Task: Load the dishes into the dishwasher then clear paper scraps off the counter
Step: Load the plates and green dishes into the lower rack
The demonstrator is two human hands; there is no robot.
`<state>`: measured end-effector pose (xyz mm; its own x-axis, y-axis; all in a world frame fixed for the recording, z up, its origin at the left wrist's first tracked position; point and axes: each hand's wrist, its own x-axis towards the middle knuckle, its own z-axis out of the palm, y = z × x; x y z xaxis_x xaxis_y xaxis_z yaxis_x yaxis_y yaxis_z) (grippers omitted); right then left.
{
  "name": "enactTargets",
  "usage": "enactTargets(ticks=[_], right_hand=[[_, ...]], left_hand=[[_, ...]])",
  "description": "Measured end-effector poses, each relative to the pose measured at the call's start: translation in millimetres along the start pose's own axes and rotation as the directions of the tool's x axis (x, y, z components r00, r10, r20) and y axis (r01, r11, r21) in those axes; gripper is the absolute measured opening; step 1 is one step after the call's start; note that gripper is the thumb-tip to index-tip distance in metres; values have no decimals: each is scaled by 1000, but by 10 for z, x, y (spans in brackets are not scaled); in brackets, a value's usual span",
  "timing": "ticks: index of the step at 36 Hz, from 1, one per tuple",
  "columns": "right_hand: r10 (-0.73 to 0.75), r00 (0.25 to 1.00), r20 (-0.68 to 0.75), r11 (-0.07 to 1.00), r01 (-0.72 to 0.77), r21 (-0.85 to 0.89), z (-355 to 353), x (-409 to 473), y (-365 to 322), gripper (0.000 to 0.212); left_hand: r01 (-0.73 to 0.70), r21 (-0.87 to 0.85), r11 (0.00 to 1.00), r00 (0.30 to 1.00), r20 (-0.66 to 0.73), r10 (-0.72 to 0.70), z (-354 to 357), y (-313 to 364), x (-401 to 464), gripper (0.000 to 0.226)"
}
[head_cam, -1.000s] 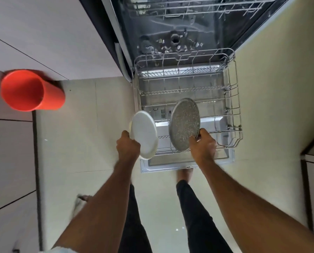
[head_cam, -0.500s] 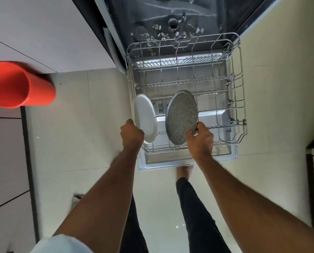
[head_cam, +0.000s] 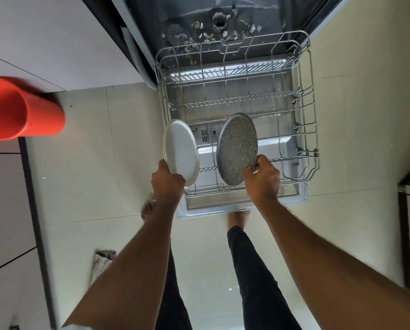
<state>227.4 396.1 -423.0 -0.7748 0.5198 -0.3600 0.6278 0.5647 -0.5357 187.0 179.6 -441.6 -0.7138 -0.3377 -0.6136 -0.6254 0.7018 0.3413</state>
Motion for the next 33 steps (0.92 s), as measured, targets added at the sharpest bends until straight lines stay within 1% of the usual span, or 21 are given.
enactTargets(ticks=[5, 7, 13, 16, 20, 26, 31, 33], right_hand=[[43, 999, 8, 999, -44, 25, 22, -32, -58, 14], [53, 999, 5, 998, -54, 28, 51, -37, -76, 13], [50, 999, 17, 998, -51, 32, 115, -62, -114, 11], [37, 999, 15, 998, -37, 42, 134, -71, -131, 11], [30, 999, 13, 999, -31, 38, 137, -92, -115, 11], [22, 1000, 12, 999, -23, 38, 108, -106, -72, 8], [36, 999, 4, 998, -36, 45, 125, -86, -77, 10], [37, 999, 6, 998, -37, 55, 152, -80, -90, 11]], left_hand=[[-51, 0, 999, 995, -91, 51, -77, -218, -259, 22], [-52, 7, 999, 993, -103, 53, -88, -297, -346, 20], [-56, 49, 997, 998, -37, 58, -31, -285, -354, 25], [-83, 57, 995, 996, 37, 81, -32, -51, -294, 31], [-100, 57, 993, 988, 124, 93, 3, 205, -268, 45], [-48, 42, 998, 992, 123, 42, -23, 230, -292, 46], [-37, 64, 997, 990, 140, 28, -103, 204, -235, 41], [-49, 78, 996, 986, 165, 36, -106, 238, -160, 44]])
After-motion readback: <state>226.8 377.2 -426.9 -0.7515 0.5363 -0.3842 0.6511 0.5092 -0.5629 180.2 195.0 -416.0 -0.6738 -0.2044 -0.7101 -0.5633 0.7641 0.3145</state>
